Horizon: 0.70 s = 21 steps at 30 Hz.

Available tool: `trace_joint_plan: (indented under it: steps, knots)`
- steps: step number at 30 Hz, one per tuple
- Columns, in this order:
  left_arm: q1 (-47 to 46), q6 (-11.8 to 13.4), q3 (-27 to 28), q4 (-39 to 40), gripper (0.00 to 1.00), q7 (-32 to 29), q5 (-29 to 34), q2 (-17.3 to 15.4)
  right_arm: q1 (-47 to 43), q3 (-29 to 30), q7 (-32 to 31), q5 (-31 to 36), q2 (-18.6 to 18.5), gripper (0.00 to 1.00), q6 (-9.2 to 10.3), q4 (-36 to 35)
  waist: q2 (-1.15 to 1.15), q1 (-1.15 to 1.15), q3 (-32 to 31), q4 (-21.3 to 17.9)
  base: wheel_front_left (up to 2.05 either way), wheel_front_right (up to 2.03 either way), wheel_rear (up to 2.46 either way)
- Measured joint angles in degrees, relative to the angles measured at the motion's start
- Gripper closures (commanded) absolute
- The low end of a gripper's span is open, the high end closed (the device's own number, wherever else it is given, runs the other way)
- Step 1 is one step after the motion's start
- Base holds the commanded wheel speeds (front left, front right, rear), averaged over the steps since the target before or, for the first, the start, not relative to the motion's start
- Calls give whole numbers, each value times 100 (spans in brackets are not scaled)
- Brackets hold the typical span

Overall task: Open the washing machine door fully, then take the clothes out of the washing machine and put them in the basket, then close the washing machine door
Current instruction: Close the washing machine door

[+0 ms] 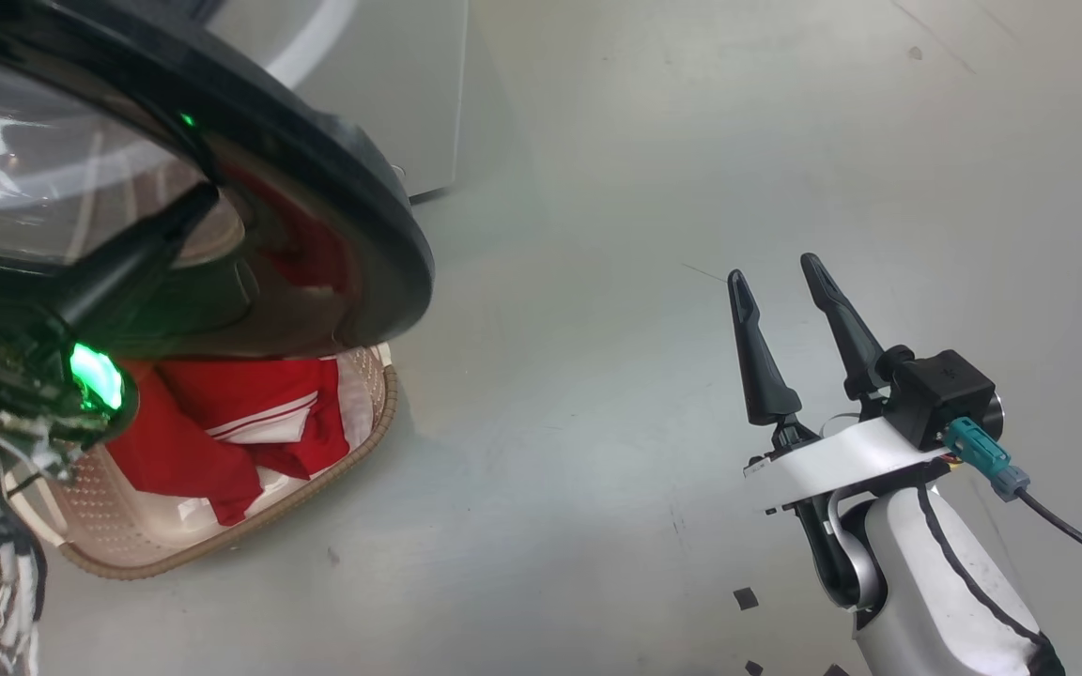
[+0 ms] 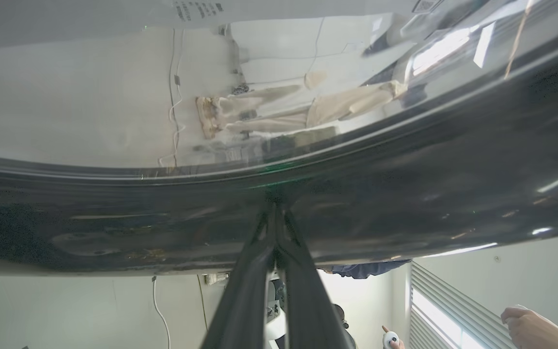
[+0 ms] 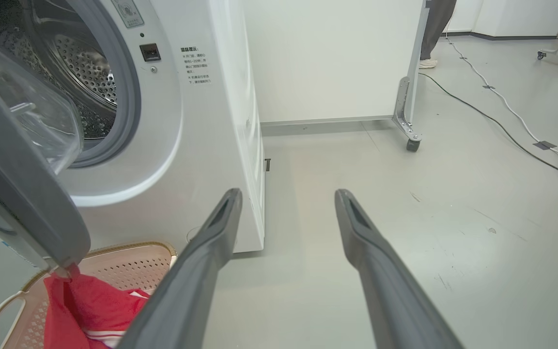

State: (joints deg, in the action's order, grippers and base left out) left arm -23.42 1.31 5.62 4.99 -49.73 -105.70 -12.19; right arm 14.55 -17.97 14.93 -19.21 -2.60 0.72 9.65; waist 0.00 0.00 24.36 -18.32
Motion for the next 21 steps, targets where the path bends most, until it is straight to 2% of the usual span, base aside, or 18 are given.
trace_joint_plan:
  steps: [3,8,21]
  knots:
    - [-383,168,11,-277,100,153,43,1,42,-65,0,-55,0,0,1,-1,0,0,47,-100,0,0,0]
    - [-885,299,21,-565,100,292,100,-18,97,-135,0,-149,0,0,2,-3,0,0,136,-217,0,0,0]
    - [-1749,402,76,-1383,100,593,327,-94,210,-224,0,-247,1,0,119,-4,0,0,336,-456,0,0,0]
